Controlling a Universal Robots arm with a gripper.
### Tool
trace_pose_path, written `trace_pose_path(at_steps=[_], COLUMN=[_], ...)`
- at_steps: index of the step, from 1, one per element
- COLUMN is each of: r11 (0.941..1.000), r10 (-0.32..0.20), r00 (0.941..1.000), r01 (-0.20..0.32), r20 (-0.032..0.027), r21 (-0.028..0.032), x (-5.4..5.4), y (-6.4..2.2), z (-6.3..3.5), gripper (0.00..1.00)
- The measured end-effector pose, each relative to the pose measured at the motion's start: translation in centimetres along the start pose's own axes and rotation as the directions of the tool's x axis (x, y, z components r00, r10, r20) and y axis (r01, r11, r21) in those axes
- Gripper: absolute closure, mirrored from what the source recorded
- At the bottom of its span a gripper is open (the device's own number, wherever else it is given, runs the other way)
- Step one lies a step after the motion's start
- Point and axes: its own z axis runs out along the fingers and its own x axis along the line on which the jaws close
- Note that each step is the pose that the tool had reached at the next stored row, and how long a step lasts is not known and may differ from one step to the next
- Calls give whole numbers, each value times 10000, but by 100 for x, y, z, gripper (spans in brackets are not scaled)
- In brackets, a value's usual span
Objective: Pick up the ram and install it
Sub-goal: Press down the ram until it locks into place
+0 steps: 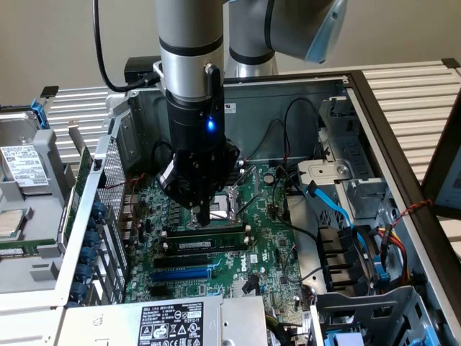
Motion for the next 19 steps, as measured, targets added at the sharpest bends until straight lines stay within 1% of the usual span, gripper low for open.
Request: trace_pose_path(at_steps=[4,9,14,19], r11=[9989,9948,9881,9786], r10=[462,1013,1539,2056], r00=[9989,9948,9880,9786], r01=[-462,-1014,-1539,-2056], r20=[-24,-55,-87,-117], r21=[-15,-24,-16,-2], x=[1,0,0,0], y=[0,0,0,0], z=[-1,-1,-1,-2], gripper=[90,90,90,90])
